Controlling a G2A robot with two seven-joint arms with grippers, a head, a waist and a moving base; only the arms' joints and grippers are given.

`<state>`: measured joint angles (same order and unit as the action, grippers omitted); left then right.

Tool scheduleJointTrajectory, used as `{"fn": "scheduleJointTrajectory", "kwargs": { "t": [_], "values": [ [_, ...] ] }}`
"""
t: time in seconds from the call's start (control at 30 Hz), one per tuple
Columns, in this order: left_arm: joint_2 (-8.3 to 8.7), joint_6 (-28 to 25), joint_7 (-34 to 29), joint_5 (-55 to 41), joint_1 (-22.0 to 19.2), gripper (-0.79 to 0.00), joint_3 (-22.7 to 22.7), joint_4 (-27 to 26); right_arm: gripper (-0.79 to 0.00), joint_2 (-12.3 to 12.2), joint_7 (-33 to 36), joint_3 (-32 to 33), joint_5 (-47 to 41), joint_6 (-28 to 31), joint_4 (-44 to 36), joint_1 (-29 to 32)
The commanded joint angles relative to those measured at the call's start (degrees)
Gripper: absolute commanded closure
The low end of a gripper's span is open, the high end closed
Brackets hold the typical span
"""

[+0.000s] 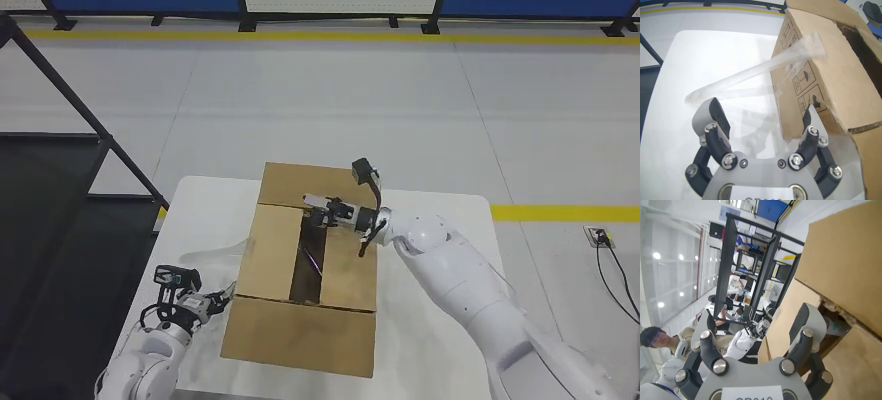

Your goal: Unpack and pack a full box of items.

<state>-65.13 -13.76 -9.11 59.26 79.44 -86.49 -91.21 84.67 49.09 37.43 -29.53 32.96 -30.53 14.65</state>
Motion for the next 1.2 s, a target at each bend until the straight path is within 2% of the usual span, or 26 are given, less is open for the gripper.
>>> {"fn": "scheduleJointTrajectory", "kwargs": {
  "t": [0.0, 0.13, 0.3, 0.47, 0.77, 1.17],
  "values": [
    [-0.04, -0.07, 0.25, 0.18, 0.09, -0.785, 0.29, -0.07, -0.785, 0.04, 1.25, -0.43, 1.97, -2.51, -1.04, -0.07],
    [-0.06, -0.67, 0.64, -0.04, 0.58, -0.785, 0.36, -0.30, -0.785, 0.40, 2.83, -1.26, 4.79, -8.31, -2.21, -0.49],
    [-0.01, -1.43, 1.32, 0.23, 1.44, -0.785, 0.07, -0.79, -0.785, 1.45, 1.53, -2.63, 8.32, -15.22, -2.13, -1.10],
    [0.01, -1.01, 2.52, -0.15, 2.28, -0.785, -0.86, -0.96, -0.785, 2.62, 2.22, -3.04, 8.89, -18.36, -0.90, -1.52],
    [0.28, -4.12, 4.88, -3.47, 5.65, -0.785, -4.21, -3.10, -0.785, 5.22, 3.28, -1.95, 4.80, -12.72, 2.76, -1.00],
    [0.72, -9.77, 9.15, -2.20, 13.52, -0.785, -7.82, -11.83, -0.785, 7.31, 8.09, 2.34, -3.70, -7.03, 7.24, -2.11]
  ]
}}
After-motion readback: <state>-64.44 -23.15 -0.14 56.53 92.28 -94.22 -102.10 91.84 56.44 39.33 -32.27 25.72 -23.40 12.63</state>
